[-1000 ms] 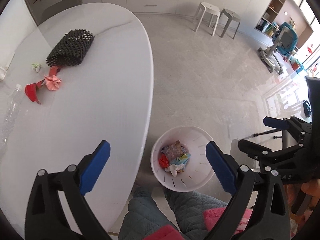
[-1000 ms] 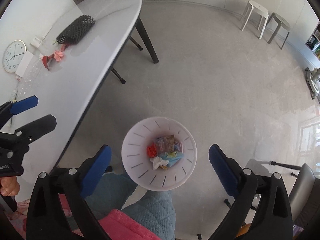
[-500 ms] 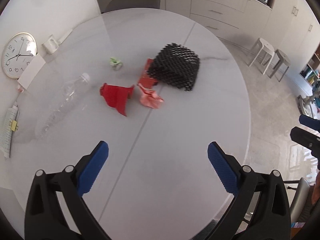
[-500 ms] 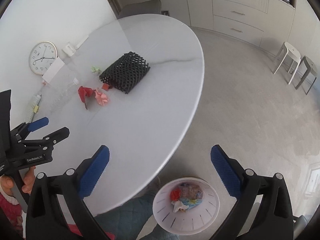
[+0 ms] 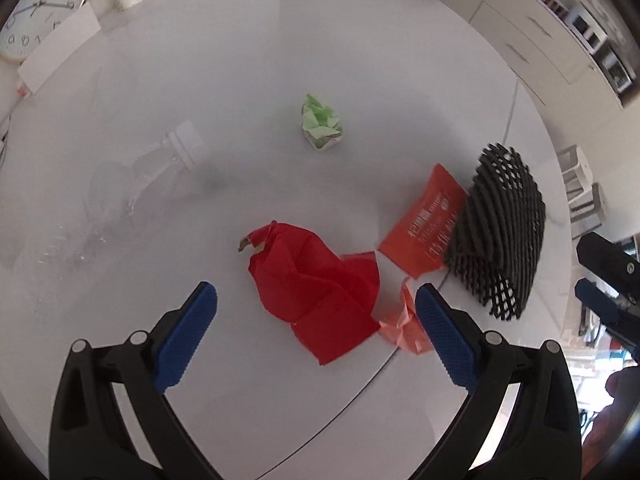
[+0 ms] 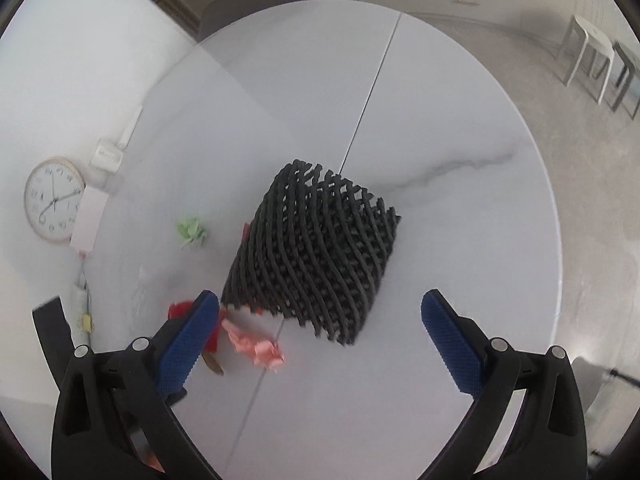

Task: Collect trash
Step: 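Grasp the black mesh net with the right gripper while the left grasps the red paper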

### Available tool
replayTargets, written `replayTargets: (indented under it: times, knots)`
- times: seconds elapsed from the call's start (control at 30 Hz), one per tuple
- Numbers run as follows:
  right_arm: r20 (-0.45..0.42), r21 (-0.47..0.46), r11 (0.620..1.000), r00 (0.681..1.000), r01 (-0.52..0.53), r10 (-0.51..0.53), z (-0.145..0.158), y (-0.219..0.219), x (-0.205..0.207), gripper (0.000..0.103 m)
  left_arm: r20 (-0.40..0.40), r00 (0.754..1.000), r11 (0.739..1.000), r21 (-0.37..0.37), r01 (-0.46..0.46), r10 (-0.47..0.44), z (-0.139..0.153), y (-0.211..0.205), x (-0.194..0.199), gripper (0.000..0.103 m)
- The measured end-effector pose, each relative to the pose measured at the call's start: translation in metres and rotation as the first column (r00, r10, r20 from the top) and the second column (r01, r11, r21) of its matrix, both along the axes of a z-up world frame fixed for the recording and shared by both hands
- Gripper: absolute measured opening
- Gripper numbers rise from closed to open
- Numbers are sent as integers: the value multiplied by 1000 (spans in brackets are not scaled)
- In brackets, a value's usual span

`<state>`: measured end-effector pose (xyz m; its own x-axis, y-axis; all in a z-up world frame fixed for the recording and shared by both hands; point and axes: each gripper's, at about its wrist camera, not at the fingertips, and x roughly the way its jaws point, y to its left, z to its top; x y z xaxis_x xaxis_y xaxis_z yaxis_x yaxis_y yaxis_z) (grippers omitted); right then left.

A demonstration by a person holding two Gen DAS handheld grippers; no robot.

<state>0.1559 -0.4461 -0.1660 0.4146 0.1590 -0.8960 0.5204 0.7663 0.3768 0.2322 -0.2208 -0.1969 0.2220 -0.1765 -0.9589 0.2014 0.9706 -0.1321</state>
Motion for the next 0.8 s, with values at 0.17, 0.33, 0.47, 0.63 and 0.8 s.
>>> replayTargets:
  times: [0.17,0.33,0.47,0.63,0.8]
  knots:
    - [-71,41,989,988,141,-137,-36,-6,30,100,-111,976,980,-47,-195,189,-21,9,14,95]
    - [-69,44,994,993,102,-98,-50,-1,40,70,-178,940,947,-83,-309,291,-30,15,18,56]
    - [-45,54,996,997,71,-69,-49,-3,40,27,-145,953,958,-74,-278,265,-24,9,19,53]
    - [-10,33,998,999,49,-48,-37,-8,40,17,-102,963,964,-66,-256,249,-14,11,17,53]
    - [56,21,999,998,40,-41,-13,-11,33,17,-39,977,976,-49,-214,212,5,20,18,53]
